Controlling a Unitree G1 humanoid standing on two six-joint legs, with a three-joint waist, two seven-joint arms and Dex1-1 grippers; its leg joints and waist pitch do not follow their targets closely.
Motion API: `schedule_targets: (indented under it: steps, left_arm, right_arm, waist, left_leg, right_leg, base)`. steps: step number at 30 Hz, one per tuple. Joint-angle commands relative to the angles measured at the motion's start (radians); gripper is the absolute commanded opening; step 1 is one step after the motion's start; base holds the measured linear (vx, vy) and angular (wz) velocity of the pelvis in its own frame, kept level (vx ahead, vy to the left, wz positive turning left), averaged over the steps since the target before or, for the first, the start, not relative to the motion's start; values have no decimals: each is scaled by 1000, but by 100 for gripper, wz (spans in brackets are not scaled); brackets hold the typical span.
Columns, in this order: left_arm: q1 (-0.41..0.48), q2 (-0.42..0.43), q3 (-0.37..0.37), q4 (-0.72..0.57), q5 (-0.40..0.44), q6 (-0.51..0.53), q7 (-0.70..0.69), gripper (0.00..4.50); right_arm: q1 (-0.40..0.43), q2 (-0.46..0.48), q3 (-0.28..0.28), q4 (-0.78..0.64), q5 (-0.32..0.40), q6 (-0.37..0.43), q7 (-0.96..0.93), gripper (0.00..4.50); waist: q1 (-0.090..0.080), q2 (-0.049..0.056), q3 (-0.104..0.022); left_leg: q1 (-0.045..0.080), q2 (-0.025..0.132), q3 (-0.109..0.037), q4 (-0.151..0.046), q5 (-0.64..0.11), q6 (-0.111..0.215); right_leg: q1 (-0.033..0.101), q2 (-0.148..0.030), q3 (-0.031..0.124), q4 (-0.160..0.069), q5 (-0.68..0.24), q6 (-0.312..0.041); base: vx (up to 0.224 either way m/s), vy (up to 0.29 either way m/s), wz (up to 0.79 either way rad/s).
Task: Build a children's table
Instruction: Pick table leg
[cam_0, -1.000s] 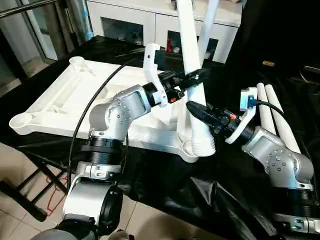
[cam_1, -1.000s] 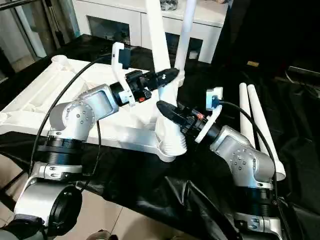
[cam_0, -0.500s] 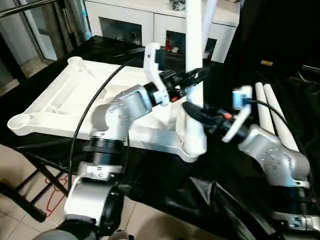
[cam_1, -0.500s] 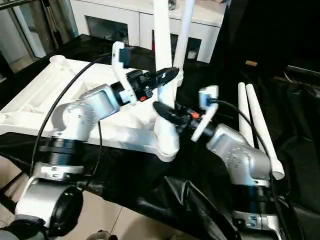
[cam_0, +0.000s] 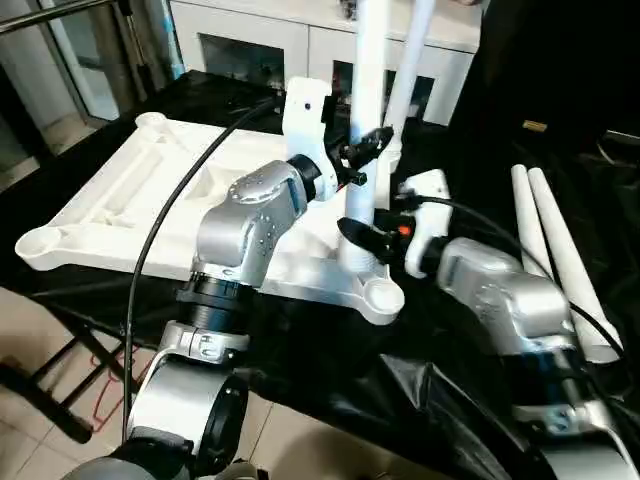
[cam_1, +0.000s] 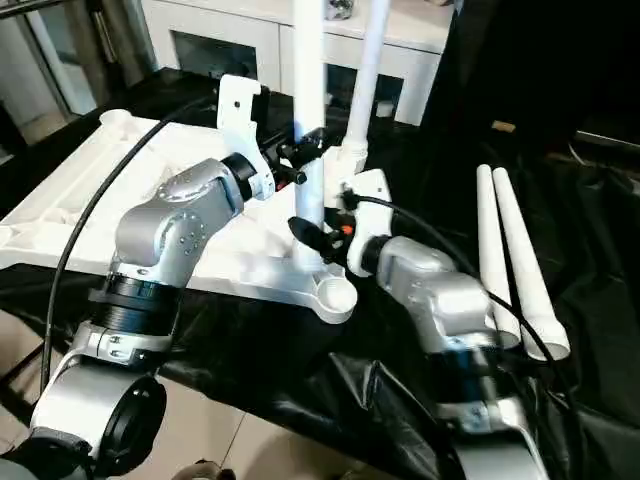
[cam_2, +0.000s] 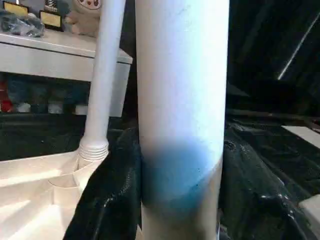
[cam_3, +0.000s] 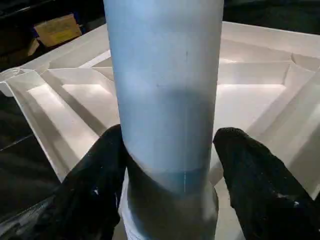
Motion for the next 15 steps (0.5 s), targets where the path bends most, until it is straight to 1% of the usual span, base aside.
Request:
schedule_targets:
  steps: [1, 2, 3, 4, 6, 7, 10, 11, 12, 13, 14, 15]
  left_arm:
    - [-16, -3, -16, -14, 10, -22, 7, 184]
    - [-16, -5, -17, -12, 12, -25, 5, 184]
    - [-16, -5, -19, -12, 13, -27, 3, 184]
    - [-16, -5, -19, -12, 13, -27, 3, 184]
    - [-16, -5, -21, -10, 11, -26, -3, 184]
    - [-15, -5, -21, -10, 10, -26, -3, 184]
    - [-13, -2, -25, -9, 12, -21, -5, 184]
    - [-12, -1, -25, -7, 14, -19, -5, 218]
    - [-12, 3, -25, -7, 9, -10, -12, 239]
    - [-11, 5, -24, -6, 7, -5, -15, 252]
    - [-9, 14, -19, -4, -12, 12, -45, 255]
    - [-7, 24, -14, 0, -25, 18, -70, 258]
  right_arm:
    - [-16, 1, -7, 17, -22, -22, -15, 259]
    - [-19, 4, -3, 25, -26, -32, -14, 237]
    - [-21, 5, -1, 30, -28, -38, -14, 237]
    - [-21, 5, -1, 30, -28, -38, -14, 216]
    - [-25, 8, 2, 40, -31, -49, -16, 214]
    - [-25, 7, 3, 41, -31, -51, -14, 207]
    - [-19, 3, 1, 31, -22, -64, 7, 197]
    - [-17, 0, 1, 27, -19, -69, 17, 197]
    - [-14, -3, -1, 19, -12, -72, 30, 195]
    - [-12, -5, -2, 15, -8, -74, 36, 195]
    - [-1, -15, -5, -7, 9, -87, 77, 194]
    - [11, -27, -7, -32, 30, -96, 122, 194]
  waist:
    - [-3, -10, -82]
    - [-3, -10, -83]
    - [-3, -9, -82]
    - [-3, -10, -82]
    - [-3, -9, -82]
    - [-4, -9, -82]
    - [-3, -8, -82]
    - [-3, -8, -83]
    - [-3, -8, -83]
    - [-3, -8, -83]
    - [-2, -6, -83]
    - [0, -8, -83]
  left_leg:
    - [13, 52, -24, -58, -62, 46]
    - [13, 52, -24, -58, -62, 46]
    - [13, 52, -24, -58, -67, 45]
    - [13, 52, -24, -58, -68, 43]
    - [13, 52, -23, -58, -70, 44]
    - [13, 51, -23, -58, -71, 44]
    - [13, 51, -24, -58, -69, 46]
    - [13, 51, -24, -57, -68, 47]
    - [13, 52, -24, -58, -66, 48]
    - [13, 51, -24, -57, -66, 50]
    - [13, 51, -24, -57, -66, 51]
    - [13, 50, -22, -55, -70, 56]
  right_leg:
    - [60, -89, 56, -67, -132, -175]
    - [60, -89, 56, -67, -131, -176]
    - [60, -90, 56, -68, -135, -179]
    - [61, -89, 56, -67, -134, -179]
    - [61, -90, 56, -67, -133, -182]
    - [61, -89, 57, -67, -135, -181]
    - [61, -88, 56, -66, -128, -182]
    - [62, -89, 57, -66, -124, -182]
    - [62, -88, 57, -65, -120, -183]
    - [62, -89, 56, -65, -117, -185]
    - [62, -89, 57, -65, -116, -186]
    - [64, -89, 57, -65, -113, -186]
  base:
    - [0, 0, 0]
    - [0, 0, 0]
    - [0, 0, 0]
    - [0, 0, 0]
    - [0, 0, 0]
    - [0, 0, 0]
    - [0, 0, 0]
    - [0, 0, 0]
    - [0, 0, 0]
    - [0, 0, 0]
    - [0, 0, 0]
    - [0, 0, 0]
